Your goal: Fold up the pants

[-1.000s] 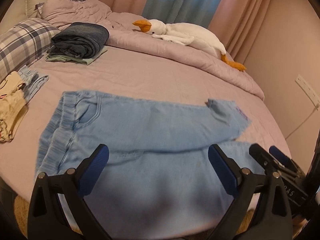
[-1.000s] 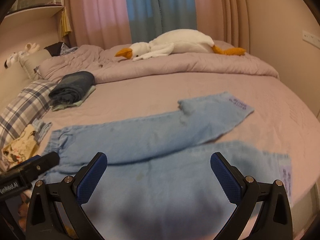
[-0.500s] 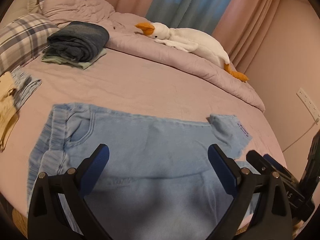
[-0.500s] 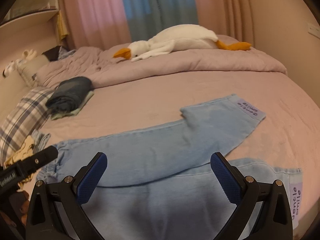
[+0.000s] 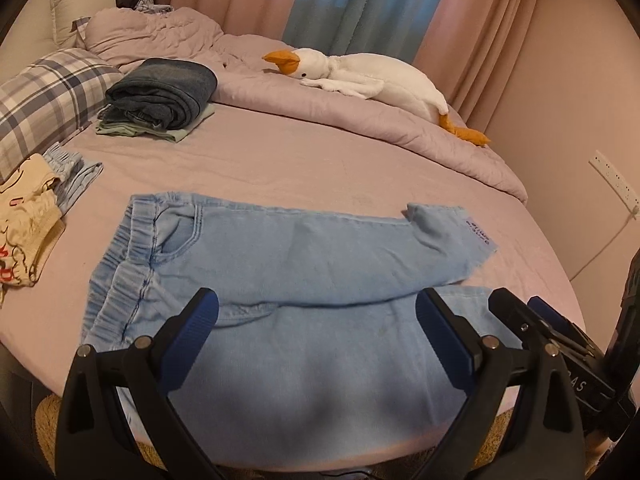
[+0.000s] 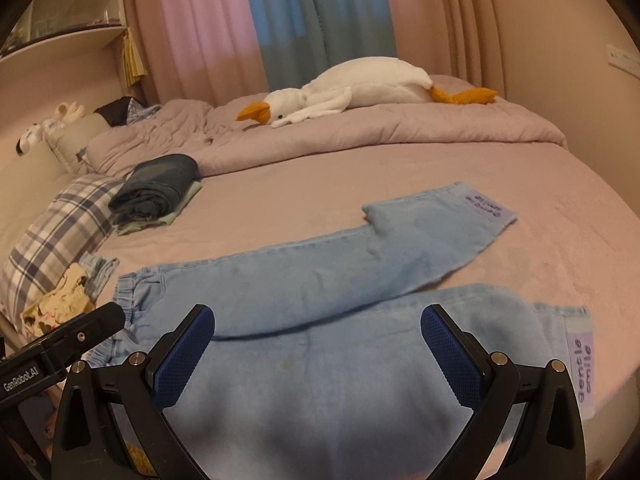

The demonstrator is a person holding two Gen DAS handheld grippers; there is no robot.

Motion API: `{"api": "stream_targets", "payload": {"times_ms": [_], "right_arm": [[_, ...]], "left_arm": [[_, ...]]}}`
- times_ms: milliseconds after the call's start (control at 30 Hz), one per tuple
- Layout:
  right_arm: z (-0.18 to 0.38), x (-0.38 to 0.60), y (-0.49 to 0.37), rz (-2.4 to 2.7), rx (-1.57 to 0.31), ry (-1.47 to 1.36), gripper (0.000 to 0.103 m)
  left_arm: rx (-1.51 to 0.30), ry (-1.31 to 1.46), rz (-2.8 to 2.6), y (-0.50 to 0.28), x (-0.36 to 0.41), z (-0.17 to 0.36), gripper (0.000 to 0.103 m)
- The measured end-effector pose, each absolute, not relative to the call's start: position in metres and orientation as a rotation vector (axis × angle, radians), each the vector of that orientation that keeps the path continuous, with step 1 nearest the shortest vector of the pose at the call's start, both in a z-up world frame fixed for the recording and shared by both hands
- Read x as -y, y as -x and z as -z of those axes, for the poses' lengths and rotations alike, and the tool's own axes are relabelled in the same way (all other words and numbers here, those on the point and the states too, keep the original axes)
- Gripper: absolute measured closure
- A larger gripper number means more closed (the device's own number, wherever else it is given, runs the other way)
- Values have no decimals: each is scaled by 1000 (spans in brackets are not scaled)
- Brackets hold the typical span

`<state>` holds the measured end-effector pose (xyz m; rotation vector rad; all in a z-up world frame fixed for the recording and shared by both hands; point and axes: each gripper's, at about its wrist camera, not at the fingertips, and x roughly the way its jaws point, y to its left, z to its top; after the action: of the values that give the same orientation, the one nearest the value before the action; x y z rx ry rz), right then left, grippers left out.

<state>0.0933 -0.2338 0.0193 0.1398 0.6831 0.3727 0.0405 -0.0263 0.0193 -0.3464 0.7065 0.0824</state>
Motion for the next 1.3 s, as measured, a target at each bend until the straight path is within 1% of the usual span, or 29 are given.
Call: {"api": "stream_targets", "payload": {"times_ms": [400,900,1300], "right_arm": [[-22,254,-64,-375,-671,-156,0],[-26,258,-50,-357,-649,-169,0],[-21,260,-52,-358,-667,-185,0]], "left_arm": [[-705,358,-65,-20,41,-23,4],[-658,365,-44,-3,44,-32,4],[-679,374,-38,-7,42,-27,5]]}}
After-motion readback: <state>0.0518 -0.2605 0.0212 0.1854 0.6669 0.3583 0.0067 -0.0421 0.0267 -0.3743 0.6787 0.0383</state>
